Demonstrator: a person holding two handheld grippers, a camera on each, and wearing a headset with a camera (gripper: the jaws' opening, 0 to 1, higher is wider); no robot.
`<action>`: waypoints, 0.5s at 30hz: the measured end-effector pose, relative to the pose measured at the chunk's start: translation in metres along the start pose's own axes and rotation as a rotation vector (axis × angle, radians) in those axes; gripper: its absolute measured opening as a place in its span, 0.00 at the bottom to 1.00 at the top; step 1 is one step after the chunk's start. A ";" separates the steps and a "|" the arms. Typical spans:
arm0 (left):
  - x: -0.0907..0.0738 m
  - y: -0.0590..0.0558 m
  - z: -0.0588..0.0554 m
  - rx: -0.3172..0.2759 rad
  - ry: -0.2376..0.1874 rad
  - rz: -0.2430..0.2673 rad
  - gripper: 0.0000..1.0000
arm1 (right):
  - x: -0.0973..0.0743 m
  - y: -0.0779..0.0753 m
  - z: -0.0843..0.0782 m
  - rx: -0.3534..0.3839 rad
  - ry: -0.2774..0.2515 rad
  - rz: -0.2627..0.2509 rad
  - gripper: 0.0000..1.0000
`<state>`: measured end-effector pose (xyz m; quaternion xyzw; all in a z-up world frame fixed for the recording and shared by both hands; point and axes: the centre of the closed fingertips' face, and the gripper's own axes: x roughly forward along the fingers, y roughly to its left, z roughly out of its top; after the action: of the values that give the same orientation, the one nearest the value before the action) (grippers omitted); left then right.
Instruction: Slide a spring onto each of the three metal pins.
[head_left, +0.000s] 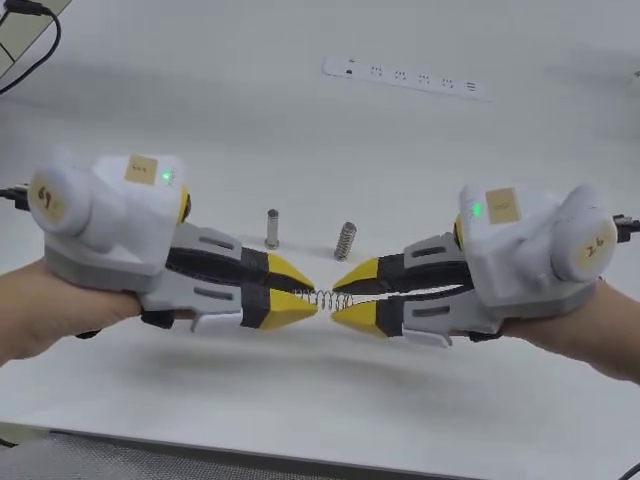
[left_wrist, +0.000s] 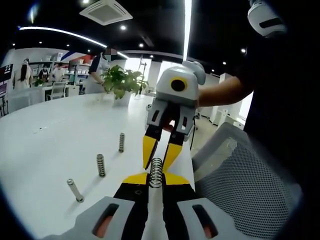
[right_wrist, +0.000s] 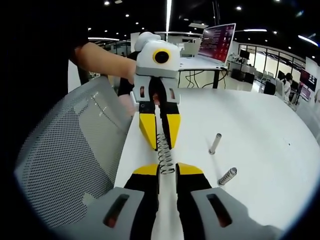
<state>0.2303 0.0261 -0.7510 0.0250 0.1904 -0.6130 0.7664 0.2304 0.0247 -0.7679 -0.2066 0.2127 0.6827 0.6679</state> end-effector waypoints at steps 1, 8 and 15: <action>-0.001 0.000 0.001 0.000 -0.003 0.001 0.01 | 0.000 0.001 0.000 0.004 0.000 0.005 0.10; -0.001 0.001 0.000 -0.004 -0.007 0.003 0.01 | -0.001 0.000 0.001 0.064 -0.020 0.007 0.08; -0.006 0.004 0.008 -0.036 -0.064 0.002 0.01 | -0.008 -0.003 0.011 0.080 -0.061 0.002 0.08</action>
<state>0.2351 0.0303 -0.7430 -0.0083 0.1767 -0.6091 0.7731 0.2333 0.0248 -0.7545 -0.1586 0.2196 0.6801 0.6813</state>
